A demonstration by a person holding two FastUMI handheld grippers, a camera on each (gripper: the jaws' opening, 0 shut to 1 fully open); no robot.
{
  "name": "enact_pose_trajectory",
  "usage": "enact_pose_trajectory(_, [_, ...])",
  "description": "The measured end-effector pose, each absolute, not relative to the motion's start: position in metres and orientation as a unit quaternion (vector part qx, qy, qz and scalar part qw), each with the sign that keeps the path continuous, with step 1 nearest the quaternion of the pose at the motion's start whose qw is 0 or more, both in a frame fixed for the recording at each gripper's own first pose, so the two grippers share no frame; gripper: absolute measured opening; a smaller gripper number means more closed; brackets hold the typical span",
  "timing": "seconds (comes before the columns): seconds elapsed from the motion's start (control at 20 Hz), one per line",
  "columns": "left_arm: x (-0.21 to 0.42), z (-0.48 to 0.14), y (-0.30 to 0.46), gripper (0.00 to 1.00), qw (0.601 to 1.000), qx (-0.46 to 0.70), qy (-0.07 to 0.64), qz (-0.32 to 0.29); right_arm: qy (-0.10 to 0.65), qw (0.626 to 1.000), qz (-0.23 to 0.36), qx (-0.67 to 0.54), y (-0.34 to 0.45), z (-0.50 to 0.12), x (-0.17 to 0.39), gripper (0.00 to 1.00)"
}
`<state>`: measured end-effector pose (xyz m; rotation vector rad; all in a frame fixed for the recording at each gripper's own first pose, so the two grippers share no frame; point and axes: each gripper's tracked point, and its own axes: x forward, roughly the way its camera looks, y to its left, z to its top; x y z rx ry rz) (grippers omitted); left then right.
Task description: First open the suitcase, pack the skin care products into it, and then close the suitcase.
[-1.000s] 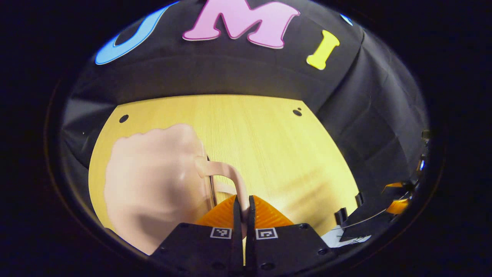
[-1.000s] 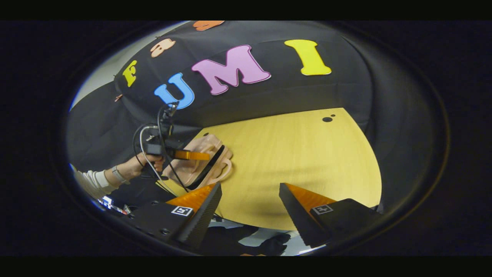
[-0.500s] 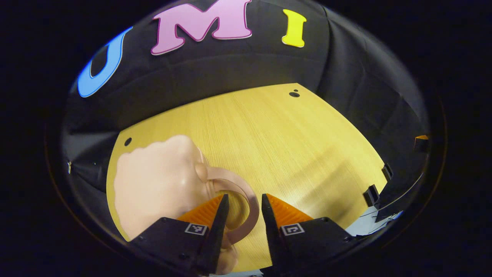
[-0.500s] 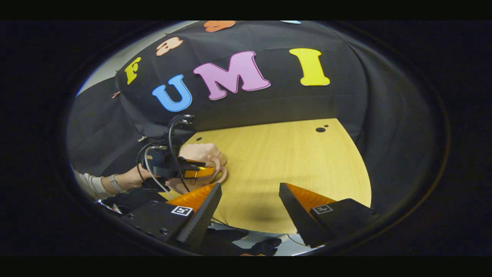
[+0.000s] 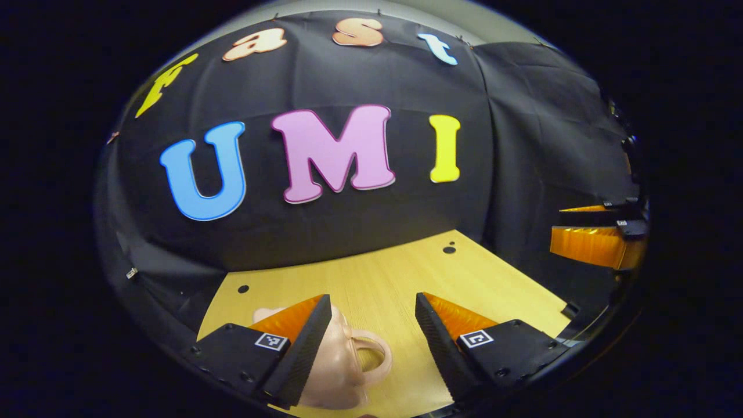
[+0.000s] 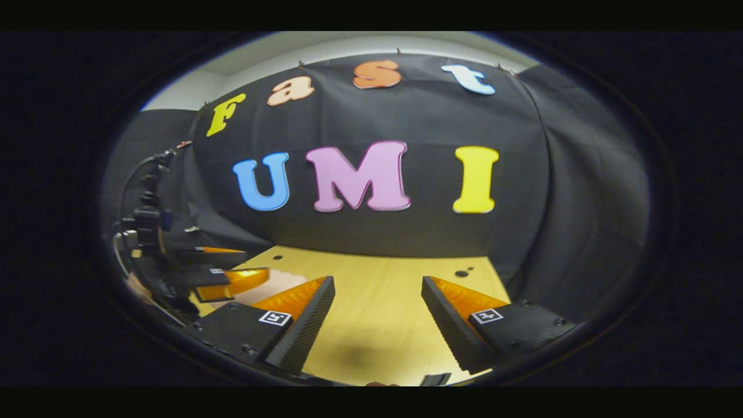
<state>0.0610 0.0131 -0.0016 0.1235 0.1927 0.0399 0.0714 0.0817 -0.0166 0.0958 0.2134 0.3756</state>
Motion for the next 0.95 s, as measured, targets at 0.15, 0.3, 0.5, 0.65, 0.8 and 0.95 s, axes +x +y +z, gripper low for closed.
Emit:
enact_pose_trajectory(0.15, [0.045,0.038,0.023,0.93,0.997,0.046,0.044,0.054,0.059,0.982,0.168,0.068,0.085,0.015,0.072,0.96])
enact_pose_trajectory(0.3, [0.031,0.063,0.046,0.93,0.995,0.036,0.016,0.09,0.026,0.987,0.147,0.053,0.079,0.029,0.076,0.97])
enact_pose_trajectory(0.5, [0.035,0.071,0.052,0.95,0.994,0.034,-0.002,0.103,-0.005,0.989,0.146,0.025,0.083,0.045,0.07,0.98])
enact_pose_trajectory(0.65, [0.04,0.079,0.048,0.95,0.994,0.033,-0.01,0.102,-0.018,0.989,0.144,0.009,0.081,0.046,0.069,0.97])
enact_pose_trajectory(0.8, [0.042,0.089,0.046,0.95,0.994,0.035,-0.023,0.104,-0.017,0.989,0.149,0.007,0.083,0.046,0.068,0.93])
enact_pose_trajectory(0.95, [0.043,0.099,0.044,0.95,0.992,0.059,-0.037,0.105,-0.02,0.989,0.143,0.007,0.08,0.045,0.07,0.98])
